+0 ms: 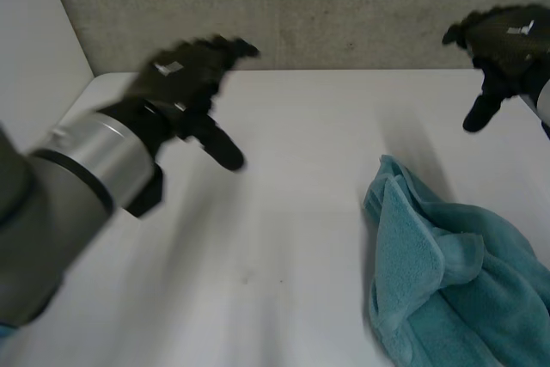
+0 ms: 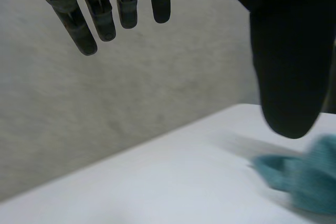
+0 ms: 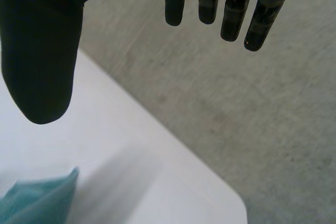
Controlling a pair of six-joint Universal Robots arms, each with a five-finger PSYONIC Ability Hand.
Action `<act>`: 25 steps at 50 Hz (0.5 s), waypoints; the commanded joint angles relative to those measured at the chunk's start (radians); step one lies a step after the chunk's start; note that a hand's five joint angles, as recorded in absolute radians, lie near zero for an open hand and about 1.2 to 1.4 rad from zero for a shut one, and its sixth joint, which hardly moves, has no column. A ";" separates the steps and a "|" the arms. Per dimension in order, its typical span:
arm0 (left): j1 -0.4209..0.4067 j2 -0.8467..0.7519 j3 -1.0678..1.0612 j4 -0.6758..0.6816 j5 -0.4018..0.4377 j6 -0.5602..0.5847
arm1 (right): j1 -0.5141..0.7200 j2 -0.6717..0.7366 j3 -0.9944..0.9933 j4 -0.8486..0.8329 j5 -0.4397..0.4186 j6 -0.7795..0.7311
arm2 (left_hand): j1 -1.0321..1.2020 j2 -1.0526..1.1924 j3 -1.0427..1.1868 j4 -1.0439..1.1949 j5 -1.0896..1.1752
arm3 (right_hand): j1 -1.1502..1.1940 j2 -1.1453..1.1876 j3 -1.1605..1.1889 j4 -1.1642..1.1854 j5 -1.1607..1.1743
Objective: Fold the laundry
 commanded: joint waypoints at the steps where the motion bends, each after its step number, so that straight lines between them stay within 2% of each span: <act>1: -0.150 -0.192 0.047 0.008 0.001 -0.108 | -0.025 0.011 0.092 0.054 -0.004 -0.050 | 0.020 0.015 0.002 0.013 -0.002 | -0.034 -0.048 -0.040 -0.059 -0.064; 7: -0.245 -0.340 0.103 0.108 0.002 -0.099 | -0.134 0.052 0.204 0.062 -0.014 -0.147 | 0.032 0.027 0.014 0.025 0.010 | -0.034 -0.048 -0.040 -0.059 -0.064; 11: -0.264 -0.394 0.120 0.180 0.002 -0.099 | -0.169 0.101 0.260 0.057 -0.055 -0.190 | 0.047 0.042 0.029 0.040 0.024 | -0.034 -0.048 -0.040 -0.059 -0.064; 15: -0.288 -0.455 0.131 0.254 0.007 -0.078 | -0.187 0.141 0.277 0.056 -0.092 -0.187 | 0.158 0.153 0.140 0.151 0.136 | -0.004 -0.017 -0.009 -0.028 -0.034; 20: -0.322 -0.511 0.139 0.274 0.008 0.011 | -0.215 0.180 0.282 0.054 -0.142 -0.176 | 0.199 0.194 0.181 0.192 0.177 | 0.126 0.112 0.120 0.101 0.096; 22: -0.330 -0.525 0.140 0.275 0.008 0.048 | -0.215 0.204 0.282 0.054 -0.167 -0.175 | 0.226 0.220 0.207 0.218 0.203 | 0.324 0.311 0.318 0.300 0.294; 25: -0.337 -0.551 0.142 0.281 0.007 0.109 | -0.213 0.215 0.280 0.051 -0.172 -0.175 | 0.284 0.279 0.266 0.277 0.262 | 0.410 0.397 0.405 0.386 0.380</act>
